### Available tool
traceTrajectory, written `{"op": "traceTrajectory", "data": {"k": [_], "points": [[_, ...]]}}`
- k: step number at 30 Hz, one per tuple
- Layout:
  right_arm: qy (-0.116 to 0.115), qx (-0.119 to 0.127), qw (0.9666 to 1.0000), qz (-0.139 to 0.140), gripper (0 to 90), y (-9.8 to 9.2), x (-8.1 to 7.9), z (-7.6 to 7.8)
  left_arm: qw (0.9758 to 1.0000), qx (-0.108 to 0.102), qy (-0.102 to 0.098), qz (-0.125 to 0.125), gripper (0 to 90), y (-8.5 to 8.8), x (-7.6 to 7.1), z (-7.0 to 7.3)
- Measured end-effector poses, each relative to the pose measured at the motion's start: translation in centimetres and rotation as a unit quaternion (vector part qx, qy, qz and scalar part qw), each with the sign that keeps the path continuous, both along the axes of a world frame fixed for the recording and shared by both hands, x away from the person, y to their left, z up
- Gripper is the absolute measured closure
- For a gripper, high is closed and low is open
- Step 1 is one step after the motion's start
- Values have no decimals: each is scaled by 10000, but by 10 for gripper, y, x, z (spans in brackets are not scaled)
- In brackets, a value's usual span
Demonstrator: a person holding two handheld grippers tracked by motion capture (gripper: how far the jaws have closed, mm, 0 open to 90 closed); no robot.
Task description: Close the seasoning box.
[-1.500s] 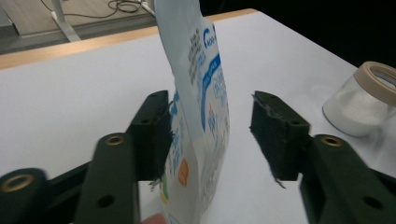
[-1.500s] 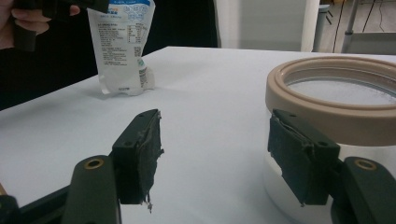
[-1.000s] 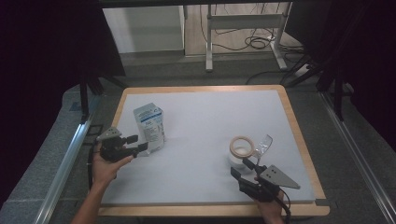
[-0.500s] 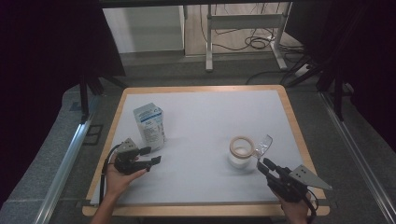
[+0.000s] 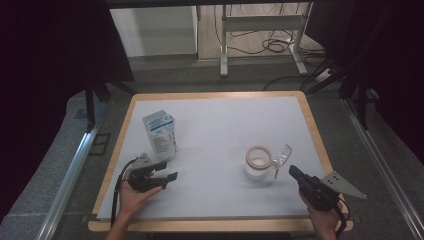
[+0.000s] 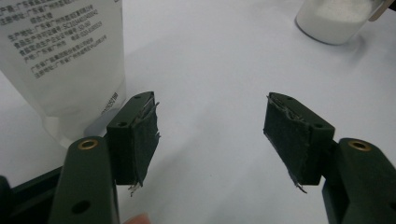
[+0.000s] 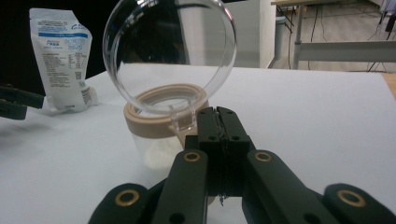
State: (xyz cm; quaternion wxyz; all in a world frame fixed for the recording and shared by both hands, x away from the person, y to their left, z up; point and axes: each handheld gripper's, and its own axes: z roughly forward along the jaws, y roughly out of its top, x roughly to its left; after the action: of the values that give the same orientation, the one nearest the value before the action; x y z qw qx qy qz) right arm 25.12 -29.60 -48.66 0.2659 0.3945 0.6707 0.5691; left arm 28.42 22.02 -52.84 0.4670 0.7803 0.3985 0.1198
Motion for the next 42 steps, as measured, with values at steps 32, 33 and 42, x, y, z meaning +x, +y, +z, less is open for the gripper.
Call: {"op": "traceTrajectory", "data": {"k": [32,33,42], "points": [[-158,14,9998,116,898,23,20,13,9998,-134,-60,-128,377,-5,-13,1],[-154,9,9998,140,898,24,21,13,9998,-136,-60,-137,381,-5,-13,1],[159,-449,9972,574,898,60,34,19,9998,-69,-43,-170,396,-5,-13,0]]}}
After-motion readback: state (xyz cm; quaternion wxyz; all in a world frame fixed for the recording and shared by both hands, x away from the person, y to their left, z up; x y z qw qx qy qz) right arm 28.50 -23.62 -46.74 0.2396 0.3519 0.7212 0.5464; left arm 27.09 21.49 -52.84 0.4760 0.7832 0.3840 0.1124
